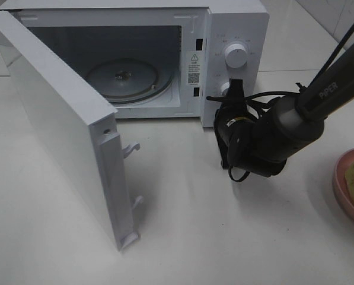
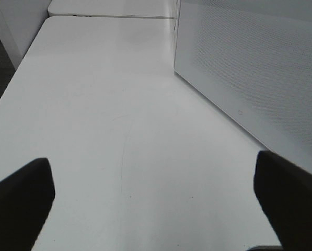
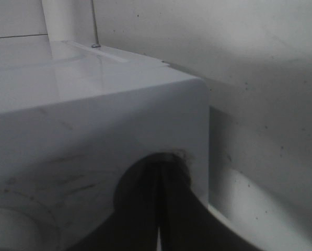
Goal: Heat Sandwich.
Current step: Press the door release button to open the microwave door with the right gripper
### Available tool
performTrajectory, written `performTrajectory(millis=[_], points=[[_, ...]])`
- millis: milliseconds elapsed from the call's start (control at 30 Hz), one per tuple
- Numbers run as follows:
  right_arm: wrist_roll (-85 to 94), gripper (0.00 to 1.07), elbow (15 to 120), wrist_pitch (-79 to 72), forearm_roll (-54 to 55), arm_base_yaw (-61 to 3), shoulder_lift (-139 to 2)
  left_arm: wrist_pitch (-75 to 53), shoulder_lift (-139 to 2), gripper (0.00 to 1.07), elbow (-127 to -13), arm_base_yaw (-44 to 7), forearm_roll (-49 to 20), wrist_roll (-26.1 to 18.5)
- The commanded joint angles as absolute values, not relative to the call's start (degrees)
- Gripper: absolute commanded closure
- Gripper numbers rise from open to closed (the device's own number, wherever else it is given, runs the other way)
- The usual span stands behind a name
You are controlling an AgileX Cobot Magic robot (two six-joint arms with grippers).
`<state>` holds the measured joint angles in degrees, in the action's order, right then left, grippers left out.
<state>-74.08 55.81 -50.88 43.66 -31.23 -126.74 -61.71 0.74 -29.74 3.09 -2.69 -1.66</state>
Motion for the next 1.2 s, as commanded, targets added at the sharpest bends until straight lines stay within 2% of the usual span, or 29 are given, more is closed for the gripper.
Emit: performTrajectory(millis=[33, 400, 867, 1200], points=[[-74.8, 1.07, 60.4, -55.7, 37.8, -29.0, -126.9, -61.5, 1.6, 0.1, -29.6, 2.9, -3.2, -1.4], [-74.6, 1.07, 57.6, -49.1, 37.8, -29.0, -123.8, -61.5, 1.2, 0.1, -29.6, 2.9, -3.2, -1.4], [-73.9, 1.07, 48.1, -45.0, 36.1, -29.0, -116.5, -61.5, 1.2, 0.1, -29.6, 2.9, -3.2, -1.4], [-74.0, 1.06, 39.1, -39.8, 27.6, -29.0, -108.6, -61.5, 1.2, 0.1, -29.6, 2.9, -3.2, -1.4]])
